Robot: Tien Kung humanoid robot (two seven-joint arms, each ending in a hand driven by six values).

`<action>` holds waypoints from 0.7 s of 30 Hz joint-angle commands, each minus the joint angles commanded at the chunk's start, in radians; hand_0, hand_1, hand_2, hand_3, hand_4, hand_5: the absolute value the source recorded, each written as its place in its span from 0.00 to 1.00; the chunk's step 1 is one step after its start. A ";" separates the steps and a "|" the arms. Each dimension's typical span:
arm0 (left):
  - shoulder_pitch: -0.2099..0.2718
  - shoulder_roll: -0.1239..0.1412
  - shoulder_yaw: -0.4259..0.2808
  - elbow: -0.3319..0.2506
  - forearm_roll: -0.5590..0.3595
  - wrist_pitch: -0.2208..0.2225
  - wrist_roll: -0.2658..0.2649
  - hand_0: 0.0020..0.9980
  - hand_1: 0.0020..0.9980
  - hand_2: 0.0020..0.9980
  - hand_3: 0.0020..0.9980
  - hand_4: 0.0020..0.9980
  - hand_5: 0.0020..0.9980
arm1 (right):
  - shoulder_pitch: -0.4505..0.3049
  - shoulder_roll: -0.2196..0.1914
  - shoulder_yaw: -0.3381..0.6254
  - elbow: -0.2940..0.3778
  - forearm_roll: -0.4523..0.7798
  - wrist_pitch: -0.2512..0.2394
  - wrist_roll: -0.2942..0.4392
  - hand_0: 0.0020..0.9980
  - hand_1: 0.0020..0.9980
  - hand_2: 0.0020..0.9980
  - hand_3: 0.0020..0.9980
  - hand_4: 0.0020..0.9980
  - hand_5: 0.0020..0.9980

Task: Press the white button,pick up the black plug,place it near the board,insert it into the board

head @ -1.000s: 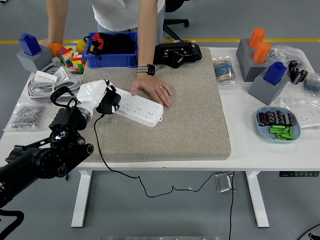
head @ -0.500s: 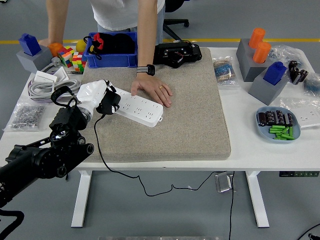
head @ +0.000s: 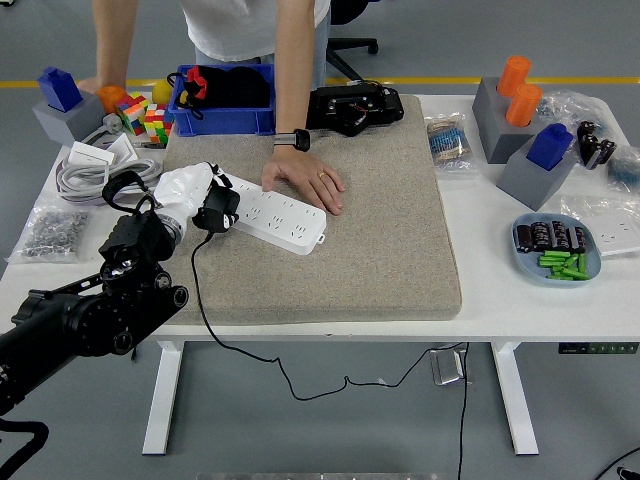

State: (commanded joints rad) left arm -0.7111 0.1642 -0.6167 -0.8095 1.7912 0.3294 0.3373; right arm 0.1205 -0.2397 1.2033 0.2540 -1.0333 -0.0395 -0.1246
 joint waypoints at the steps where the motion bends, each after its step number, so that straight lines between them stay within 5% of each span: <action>1: 0.000 0.000 0.000 -0.001 0.000 0.000 0.001 0.57 0.63 0.56 0.69 0.95 0.00 | 0.000 0.000 0.000 0.000 0.000 0.000 0.000 0.76 0.64 0.62 0.61 0.66 0.41; 9: 0.003 0.000 -0.005 -0.007 0.003 0.011 -0.007 0.64 0.70 0.61 0.71 0.97 0.00 | -0.001 0.000 -0.003 -0.001 0.001 0.000 0.000 0.76 0.64 0.62 0.61 0.66 0.41; 10: 0.002 0.000 -0.006 -0.008 0.003 0.012 -0.009 0.77 0.83 0.76 0.77 1.00 0.17 | -0.001 0.000 -0.003 -0.001 0.001 0.000 0.000 0.76 0.64 0.62 0.61 0.66 0.41; 21: 0.002 -0.001 -0.008 -0.010 -0.008 0.020 -0.018 0.79 0.87 0.83 0.82 1.00 0.24 | 0.000 0.000 -0.001 -0.001 0.001 0.000 0.000 0.76 0.64 0.62 0.61 0.66 0.41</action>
State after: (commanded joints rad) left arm -0.7092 0.1628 -0.6248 -0.8193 1.7830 0.3495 0.3193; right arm 0.1201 -0.2398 1.2022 0.2529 -1.0321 -0.0395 -0.1246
